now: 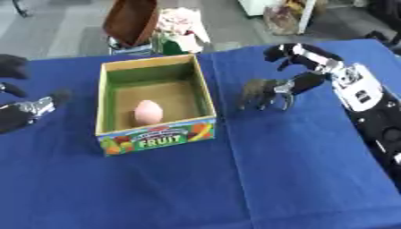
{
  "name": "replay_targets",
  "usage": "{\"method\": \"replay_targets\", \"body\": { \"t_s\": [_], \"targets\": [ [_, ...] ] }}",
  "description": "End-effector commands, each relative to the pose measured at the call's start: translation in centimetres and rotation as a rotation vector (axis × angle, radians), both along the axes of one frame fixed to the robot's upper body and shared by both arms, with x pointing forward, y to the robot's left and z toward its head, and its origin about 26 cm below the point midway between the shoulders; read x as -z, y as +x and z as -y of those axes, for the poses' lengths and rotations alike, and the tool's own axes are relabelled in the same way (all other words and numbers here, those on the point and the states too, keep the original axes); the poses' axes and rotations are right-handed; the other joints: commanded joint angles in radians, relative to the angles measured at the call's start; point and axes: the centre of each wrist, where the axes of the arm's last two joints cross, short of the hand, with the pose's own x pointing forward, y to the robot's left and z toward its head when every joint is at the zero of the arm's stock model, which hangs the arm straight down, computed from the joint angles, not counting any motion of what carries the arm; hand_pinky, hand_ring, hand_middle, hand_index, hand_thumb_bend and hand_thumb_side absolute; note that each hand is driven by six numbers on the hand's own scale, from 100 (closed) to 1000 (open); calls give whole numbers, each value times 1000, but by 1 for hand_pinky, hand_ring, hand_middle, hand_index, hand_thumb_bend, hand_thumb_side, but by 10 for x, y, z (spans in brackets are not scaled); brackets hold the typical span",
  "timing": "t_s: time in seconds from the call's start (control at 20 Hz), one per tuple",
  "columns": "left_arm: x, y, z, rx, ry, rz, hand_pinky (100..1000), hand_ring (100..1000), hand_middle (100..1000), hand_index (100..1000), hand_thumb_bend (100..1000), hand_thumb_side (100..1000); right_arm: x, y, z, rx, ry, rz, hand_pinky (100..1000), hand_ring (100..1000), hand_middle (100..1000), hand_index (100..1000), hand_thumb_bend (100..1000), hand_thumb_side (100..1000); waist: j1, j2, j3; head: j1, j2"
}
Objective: Pick up objects on the table and place them in the box.
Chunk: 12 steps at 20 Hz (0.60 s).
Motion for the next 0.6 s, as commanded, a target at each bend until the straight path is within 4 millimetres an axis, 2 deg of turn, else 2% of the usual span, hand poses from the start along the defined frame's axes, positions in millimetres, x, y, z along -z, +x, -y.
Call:
{"method": "replay_targets", "body": {
  "t_s": [0.05, 0.45, 0.6],
  "targets": [
    [-8, -2, -2, 1, 0, 27, 496, 648, 513, 663, 817, 200, -8, 3, -1, 11, -35, 36, 717, 855, 769, 877, 536, 269, 2, -12, 2, -3, -10],
    [-6, -3, -2, 7, -4, 24, 495, 648, 513, 663, 817, 198, 11, 4, -8, 51, -101, 40, 712, 843, 758, 864, 514, 244, 8, -9, 4, -6, -10],
    [-5, -3, -1, 10, -5, 20, 495, 648, 513, 663, 817, 198, 14, 3, -10, 68, -126, 62, 695, 814, 720, 825, 491, 209, 10, -8, 5, -8, -10]
  ]
}}
